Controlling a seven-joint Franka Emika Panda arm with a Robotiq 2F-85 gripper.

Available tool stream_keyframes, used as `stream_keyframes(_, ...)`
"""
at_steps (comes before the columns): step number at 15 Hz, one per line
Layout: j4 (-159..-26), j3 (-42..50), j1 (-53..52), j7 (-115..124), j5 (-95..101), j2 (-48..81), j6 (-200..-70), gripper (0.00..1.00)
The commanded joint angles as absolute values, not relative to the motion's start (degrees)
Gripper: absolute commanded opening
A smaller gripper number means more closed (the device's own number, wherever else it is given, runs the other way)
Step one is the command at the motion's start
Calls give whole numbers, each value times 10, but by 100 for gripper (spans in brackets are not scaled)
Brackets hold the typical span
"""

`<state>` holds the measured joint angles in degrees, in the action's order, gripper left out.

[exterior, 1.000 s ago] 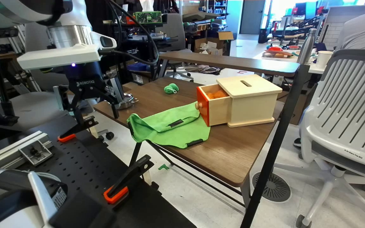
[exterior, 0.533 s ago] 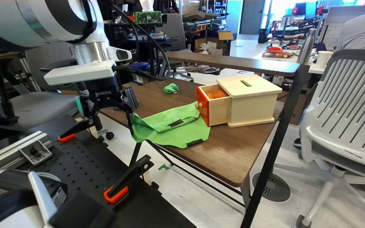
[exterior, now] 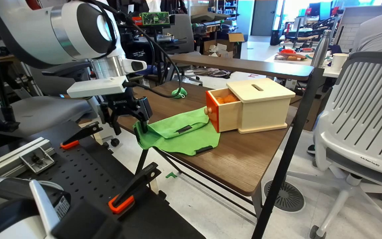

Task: Fold the green cloth

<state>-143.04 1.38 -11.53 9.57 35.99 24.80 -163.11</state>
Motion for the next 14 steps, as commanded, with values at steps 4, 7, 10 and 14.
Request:
stream_keyframes(4,-1380,23,-143,152,366,293,-1659,40)
stream_keyframes(7,-1384,23,-149,156,367,290,-1656,21)
stream_keyframes(10,-1391,23,-156,160,368,285,-1658,1)
stream_keyframes(14,-1396,30,-166,173,373,277,-1654,2)
